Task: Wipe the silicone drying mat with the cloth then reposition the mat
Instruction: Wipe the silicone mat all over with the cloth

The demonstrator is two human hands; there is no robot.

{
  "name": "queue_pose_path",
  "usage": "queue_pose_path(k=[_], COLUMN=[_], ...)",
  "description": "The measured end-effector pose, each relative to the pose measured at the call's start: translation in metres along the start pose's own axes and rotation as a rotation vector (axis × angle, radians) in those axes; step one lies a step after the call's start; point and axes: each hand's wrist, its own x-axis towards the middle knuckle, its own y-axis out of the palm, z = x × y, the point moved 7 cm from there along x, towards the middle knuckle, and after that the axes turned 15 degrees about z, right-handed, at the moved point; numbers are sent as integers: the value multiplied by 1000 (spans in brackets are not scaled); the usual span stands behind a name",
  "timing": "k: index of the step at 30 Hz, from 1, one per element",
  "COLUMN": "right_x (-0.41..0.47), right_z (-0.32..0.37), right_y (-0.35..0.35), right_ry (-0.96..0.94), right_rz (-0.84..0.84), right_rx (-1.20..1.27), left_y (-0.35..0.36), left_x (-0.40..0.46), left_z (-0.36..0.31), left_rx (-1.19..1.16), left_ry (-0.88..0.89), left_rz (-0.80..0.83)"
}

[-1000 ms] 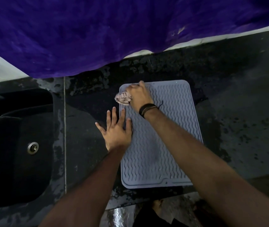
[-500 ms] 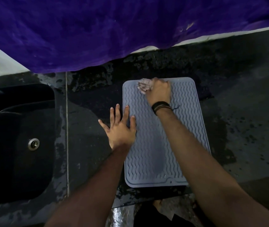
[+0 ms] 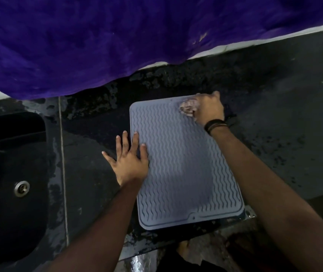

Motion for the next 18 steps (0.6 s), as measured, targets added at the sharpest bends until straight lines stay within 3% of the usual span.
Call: queue_pose_path(k=[3,6,8,11,13,15,18], right_x=[-8,-1,4,-5,-17,-18,-9], right_z=[-39,-11,36,132,164,146,80], right_y=[-6,-8,-6,9,13,9,9], right_ry=[180,225,168,-74,-206,-229,-137], right_rz=[-39,-14,4,105,80,43,119], right_rx=[108,166,230,263,214,180,133], left_y=[-1,-1,-1,0,1,2,3], left_x=[0,-1,0,0,1,2,2], left_z=[0,0,-1,0,1,1,2], left_rx=[-3,-6,3,8,22,26,30], left_ry=[-2,2,4,3,-5,-11,-12], left_rz=[2,4,6,0,-5,-4,-15])
